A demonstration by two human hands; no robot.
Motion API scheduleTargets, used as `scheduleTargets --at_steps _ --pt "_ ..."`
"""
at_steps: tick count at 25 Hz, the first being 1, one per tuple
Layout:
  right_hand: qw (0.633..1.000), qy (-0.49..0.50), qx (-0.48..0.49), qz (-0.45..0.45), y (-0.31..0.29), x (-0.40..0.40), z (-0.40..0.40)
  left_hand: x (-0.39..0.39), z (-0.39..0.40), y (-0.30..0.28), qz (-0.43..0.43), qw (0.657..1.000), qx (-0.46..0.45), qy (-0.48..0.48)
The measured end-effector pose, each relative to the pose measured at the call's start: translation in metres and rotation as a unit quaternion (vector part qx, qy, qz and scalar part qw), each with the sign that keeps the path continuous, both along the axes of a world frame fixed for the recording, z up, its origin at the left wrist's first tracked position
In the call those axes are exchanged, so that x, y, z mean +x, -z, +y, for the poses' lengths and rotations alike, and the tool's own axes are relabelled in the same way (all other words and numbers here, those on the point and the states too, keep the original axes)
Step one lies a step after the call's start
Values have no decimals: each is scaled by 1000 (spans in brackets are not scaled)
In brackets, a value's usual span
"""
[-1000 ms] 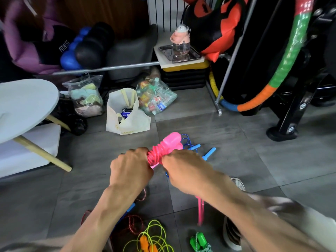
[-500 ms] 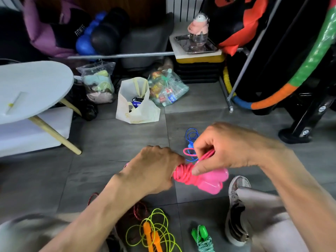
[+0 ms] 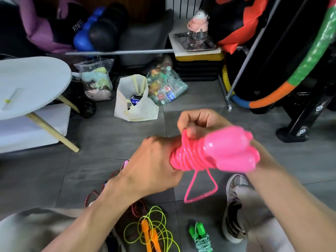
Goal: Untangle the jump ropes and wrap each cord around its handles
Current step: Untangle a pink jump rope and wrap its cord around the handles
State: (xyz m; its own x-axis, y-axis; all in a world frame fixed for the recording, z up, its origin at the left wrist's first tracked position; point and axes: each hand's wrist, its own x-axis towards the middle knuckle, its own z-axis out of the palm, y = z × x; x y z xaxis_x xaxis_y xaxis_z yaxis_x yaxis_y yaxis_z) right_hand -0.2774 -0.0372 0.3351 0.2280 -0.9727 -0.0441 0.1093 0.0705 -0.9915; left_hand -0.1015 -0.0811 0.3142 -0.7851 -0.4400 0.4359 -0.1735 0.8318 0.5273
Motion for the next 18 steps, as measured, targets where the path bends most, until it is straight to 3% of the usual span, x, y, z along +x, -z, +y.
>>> scheduleTargets --at_steps 3,4,7,10,12,13,15,18 --pt "981 157 9 111 8 13 -2 -2 -1 -5 55 981 159 -102" --pt "975 196 29 97 13 17 -3 -3 -3 -5 60 966 212 -135" --pt "979 197 6 47 28 29 -8 -7 -12 -5 145 900 378 -162" --pt "955 193 -57 217 31 38 -9 -10 -18 3 165 847 454 -223" --pt "936 186 -78 290 31 43 -6 -9 -20 8 153 852 424 -265" --pt "937 182 -64 292 30 44 -4 -8 -21 10 132 873 376 -281" --pt "966 165 3 197 25 46 -2 -7 -20 13 17 922 221 -317" --pt "974 181 129 40 18 46 6 -10 -14 15 -161 920 -21 -356"
